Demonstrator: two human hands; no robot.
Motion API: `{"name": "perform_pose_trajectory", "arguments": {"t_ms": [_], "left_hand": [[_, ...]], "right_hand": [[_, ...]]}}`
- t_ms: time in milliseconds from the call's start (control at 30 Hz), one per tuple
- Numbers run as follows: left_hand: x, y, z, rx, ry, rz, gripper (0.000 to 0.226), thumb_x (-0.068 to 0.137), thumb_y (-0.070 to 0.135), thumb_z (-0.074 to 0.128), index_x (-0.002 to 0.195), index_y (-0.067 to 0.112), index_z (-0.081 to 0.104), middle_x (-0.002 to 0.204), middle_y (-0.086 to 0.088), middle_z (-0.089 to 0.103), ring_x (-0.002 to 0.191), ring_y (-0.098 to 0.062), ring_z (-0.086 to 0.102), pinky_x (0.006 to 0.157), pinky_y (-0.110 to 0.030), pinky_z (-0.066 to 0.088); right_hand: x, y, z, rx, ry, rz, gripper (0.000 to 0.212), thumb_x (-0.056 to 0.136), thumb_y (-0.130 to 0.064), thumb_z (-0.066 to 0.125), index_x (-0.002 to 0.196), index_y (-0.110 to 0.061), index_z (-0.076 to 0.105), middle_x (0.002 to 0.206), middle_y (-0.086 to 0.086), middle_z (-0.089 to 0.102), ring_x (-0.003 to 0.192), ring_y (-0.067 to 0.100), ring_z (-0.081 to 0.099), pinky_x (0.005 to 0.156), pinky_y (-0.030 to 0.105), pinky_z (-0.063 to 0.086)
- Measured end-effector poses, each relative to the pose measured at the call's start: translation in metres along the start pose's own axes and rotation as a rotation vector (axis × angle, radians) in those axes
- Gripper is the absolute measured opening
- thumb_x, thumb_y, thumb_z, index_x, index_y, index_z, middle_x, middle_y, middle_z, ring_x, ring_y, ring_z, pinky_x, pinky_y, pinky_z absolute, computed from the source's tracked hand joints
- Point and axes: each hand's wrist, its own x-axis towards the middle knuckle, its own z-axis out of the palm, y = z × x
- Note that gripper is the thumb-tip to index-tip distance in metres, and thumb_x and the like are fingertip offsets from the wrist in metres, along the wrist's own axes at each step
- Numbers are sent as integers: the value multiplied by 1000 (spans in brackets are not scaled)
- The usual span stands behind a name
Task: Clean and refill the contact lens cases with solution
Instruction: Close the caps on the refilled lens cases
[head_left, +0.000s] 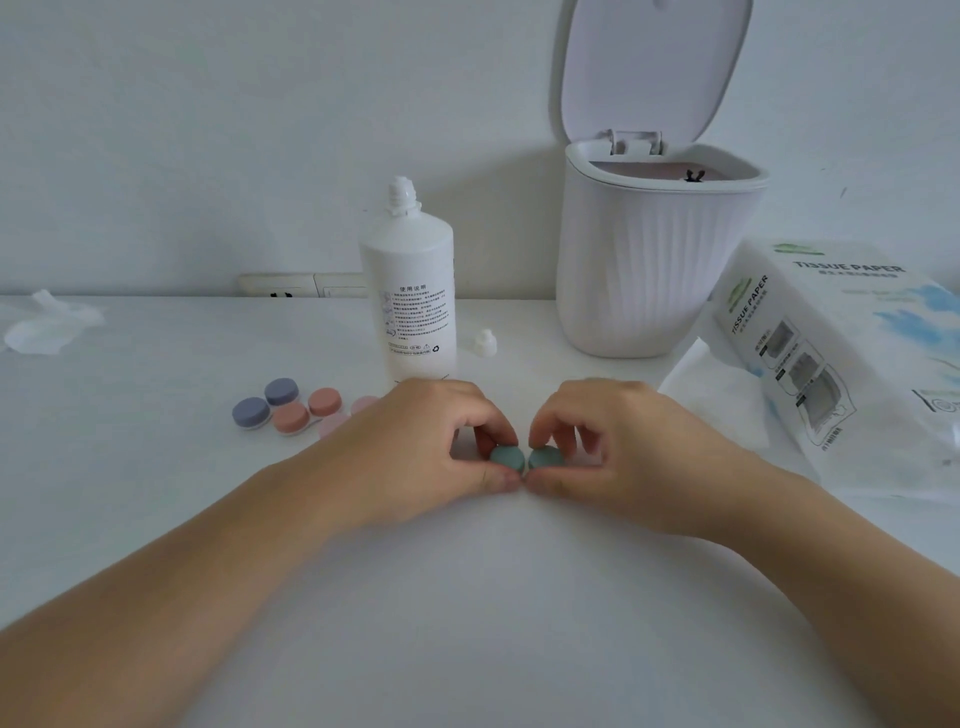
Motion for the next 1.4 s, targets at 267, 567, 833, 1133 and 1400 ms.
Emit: {"name": "perform_pose_trajectory", "arguments": {"t_ms": [267, 567, 833, 1133, 1400], "left_hand": [[-1, 4, -1, -40, 13, 17, 16, 78, 46, 82, 89, 41, 71, 90, 36, 57, 77, 11, 52, 66, -7, 37], [-1, 6, -1, -50, 12, 31, 18, 79, 41, 82, 84, 45, 66, 86, 39, 56, 75, 14, 52, 66, -6, 37], [-1, 7, 1, -44, 19, 32, 18, 79, 42, 83, 93, 33, 75, 86, 38, 56, 76, 14, 52, 70, -7, 38], [-2, 10, 0, -49, 34, 37, 17, 78, 42, 83, 89, 33, 73, 87, 38, 57, 77, 12, 52, 67, -6, 37], [-3, 9, 0, -44, 29, 16, 19, 78, 44, 83, 91, 35, 74, 80, 26, 59, 78, 14, 52, 69, -6, 38]], "right_hand": [[-4, -1, -4, 127, -29, 10, 26, 80, -40, 74, 105, -35, 69, 95, -19, 60, 90, 5, 58, 74, 15, 46], [-3, -1, -1, 183, -63, -8, 33, 74, -13, 70, 103, -29, 69, 97, -18, 64, 93, 5, 61, 79, 15, 46], [0, -2, 1, 132, -3, 37, 12, 79, -26, 76, 89, -28, 71, 83, -9, 61, 80, 11, 58, 73, 32, 50], [-1, 0, -1, 170, -1, 74, 19, 76, -44, 77, 89, -32, 69, 80, -10, 61, 78, 11, 58, 71, 32, 50], [-3, 2, -6, 151, -61, 30, 31, 73, -49, 72, 102, -40, 68, 92, -20, 60, 93, 2, 58, 76, 12, 44]]}}
